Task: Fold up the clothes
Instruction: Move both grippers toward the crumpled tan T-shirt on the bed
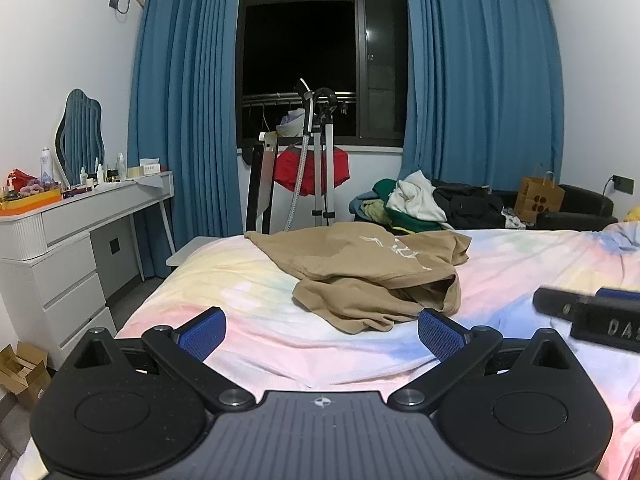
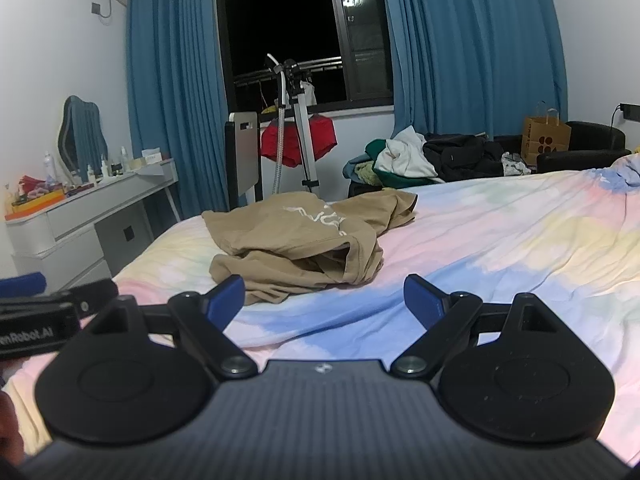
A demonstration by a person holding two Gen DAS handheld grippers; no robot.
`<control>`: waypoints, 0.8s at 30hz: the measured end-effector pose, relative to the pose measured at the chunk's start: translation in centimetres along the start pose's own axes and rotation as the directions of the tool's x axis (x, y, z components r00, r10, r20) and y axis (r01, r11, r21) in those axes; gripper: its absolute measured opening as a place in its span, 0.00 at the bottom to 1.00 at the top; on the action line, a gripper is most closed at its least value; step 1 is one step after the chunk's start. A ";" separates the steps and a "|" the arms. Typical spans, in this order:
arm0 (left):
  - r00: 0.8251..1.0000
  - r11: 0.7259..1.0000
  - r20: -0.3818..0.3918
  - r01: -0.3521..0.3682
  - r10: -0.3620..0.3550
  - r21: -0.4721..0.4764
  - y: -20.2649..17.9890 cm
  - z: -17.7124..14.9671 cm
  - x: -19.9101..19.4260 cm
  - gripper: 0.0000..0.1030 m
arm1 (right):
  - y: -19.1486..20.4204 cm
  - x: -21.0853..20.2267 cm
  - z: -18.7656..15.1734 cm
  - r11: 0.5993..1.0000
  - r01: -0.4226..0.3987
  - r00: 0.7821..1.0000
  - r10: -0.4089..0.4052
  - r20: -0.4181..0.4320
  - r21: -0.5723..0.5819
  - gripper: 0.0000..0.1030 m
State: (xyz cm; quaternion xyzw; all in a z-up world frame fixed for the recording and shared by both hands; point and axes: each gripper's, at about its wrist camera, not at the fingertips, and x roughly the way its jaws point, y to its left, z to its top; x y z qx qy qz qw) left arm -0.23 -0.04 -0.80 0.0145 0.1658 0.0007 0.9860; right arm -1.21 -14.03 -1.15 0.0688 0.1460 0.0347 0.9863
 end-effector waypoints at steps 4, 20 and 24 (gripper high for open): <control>1.000 1.000 -0.008 0.015 -0.015 0.004 -0.1 -0.4 0.3 1.00 | 0.0 -0.5 0.2 1.000 0.018 0.999 -0.018 0.041 -0.006 0.85; 0.998 0.999 -0.050 0.027 -0.026 0.026 -0.9 -1.6 2.4 1.00 | -1.6 -1.0 0.5 0.998 0.004 0.994 -0.010 0.108 0.056 0.87; 0.998 0.996 -0.059 0.037 -0.033 0.079 -2.3 -1.4 4.5 1.00 | -2.0 -0.7 0.6 0.997 -0.004 0.995 -0.004 0.096 0.083 0.87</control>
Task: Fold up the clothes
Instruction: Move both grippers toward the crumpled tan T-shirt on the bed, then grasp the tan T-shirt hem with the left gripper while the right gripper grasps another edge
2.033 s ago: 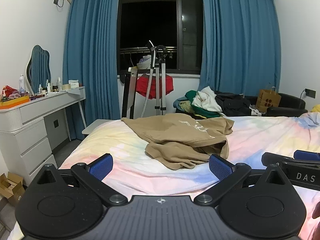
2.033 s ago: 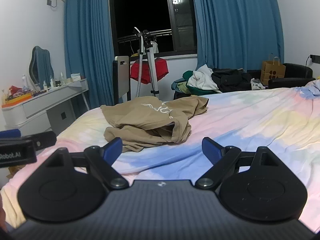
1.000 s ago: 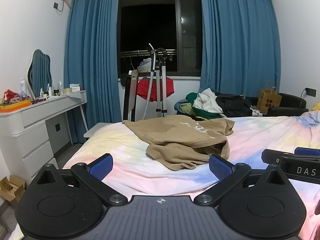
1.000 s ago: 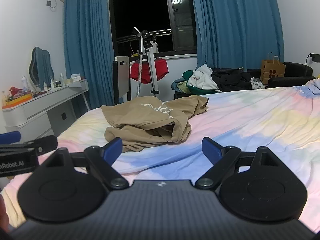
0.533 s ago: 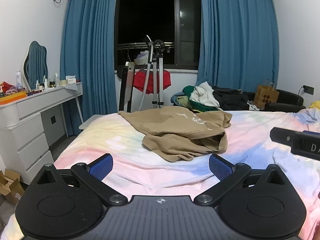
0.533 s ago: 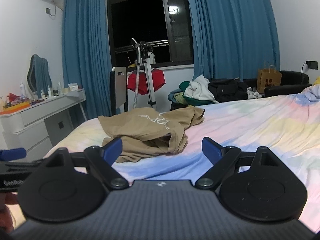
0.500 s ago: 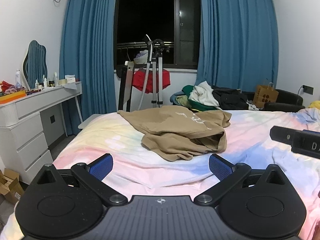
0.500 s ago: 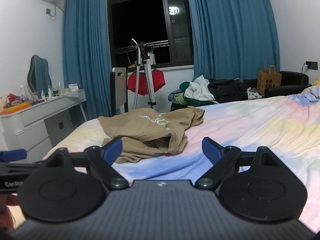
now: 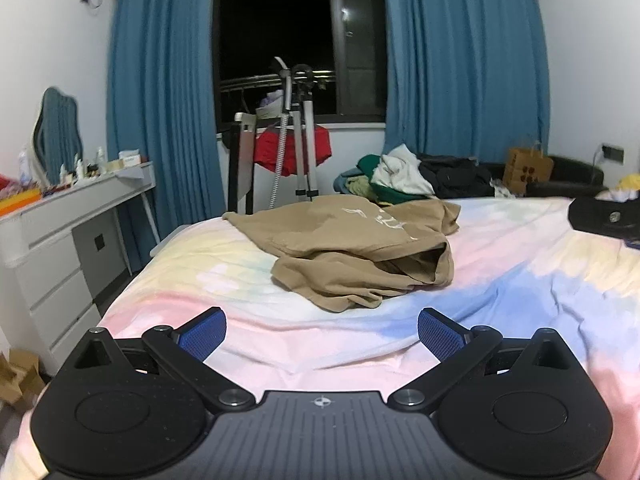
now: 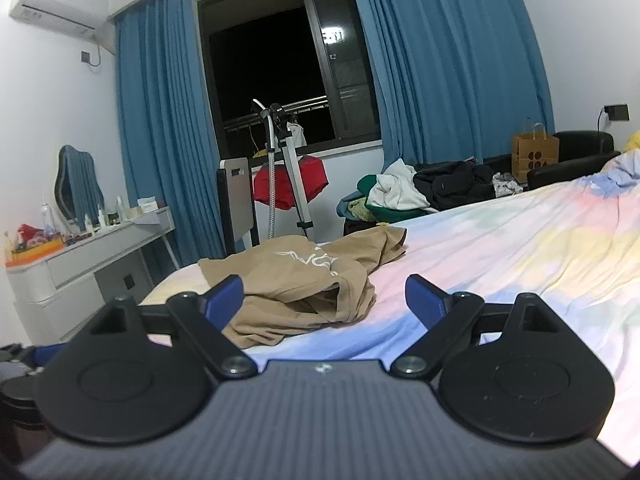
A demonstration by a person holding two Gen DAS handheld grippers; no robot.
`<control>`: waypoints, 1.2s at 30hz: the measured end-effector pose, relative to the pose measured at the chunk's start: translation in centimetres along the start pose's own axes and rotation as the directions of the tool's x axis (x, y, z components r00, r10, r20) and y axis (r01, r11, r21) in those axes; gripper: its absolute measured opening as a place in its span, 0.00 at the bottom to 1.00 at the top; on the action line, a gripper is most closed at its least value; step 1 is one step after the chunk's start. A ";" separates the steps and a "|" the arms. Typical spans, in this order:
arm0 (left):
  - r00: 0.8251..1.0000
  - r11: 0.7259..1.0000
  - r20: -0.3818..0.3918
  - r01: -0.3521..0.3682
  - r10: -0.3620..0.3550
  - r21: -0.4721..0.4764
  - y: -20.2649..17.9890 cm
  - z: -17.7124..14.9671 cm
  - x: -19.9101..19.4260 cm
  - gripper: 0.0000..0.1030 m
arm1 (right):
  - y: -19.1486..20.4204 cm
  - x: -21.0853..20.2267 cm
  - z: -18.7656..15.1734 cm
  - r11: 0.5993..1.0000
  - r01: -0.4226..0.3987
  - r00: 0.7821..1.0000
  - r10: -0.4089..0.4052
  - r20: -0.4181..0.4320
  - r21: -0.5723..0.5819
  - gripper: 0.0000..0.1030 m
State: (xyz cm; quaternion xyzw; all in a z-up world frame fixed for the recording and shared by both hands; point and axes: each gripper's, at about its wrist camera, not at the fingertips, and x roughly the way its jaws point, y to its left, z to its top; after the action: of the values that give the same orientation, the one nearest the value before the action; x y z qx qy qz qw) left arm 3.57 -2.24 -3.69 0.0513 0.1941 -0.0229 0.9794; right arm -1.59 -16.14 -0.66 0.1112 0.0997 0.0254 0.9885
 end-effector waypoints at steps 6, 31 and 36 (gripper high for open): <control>0.999 0.994 -0.047 0.031 -0.026 0.105 -2.5 2.0 7.1 0.95 | -1.5 0.2 0.0 0.997 0.060 0.998 -0.060 -0.011 0.043 0.87; 0.971 0.975 0.197 0.097 -0.137 0.199 -8.1 7.6 23.0 0.06 | -7.2 9.6 -3.8 0.972 0.152 0.985 -0.133 -0.113 0.181 0.86; 0.954 0.976 0.223 0.171 -0.198 0.136 -5.4 9.7 14.5 0.05 | -6.1 7.9 -2.7 0.983 0.084 0.996 -0.080 -0.034 0.161 0.86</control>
State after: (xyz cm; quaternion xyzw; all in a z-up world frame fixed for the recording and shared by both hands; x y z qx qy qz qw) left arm 20.28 -9.02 -0.86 0.0860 0.0789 -0.1314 0.9844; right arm 5.76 -20.91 -6.15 0.1865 0.1194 -0.0221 0.9749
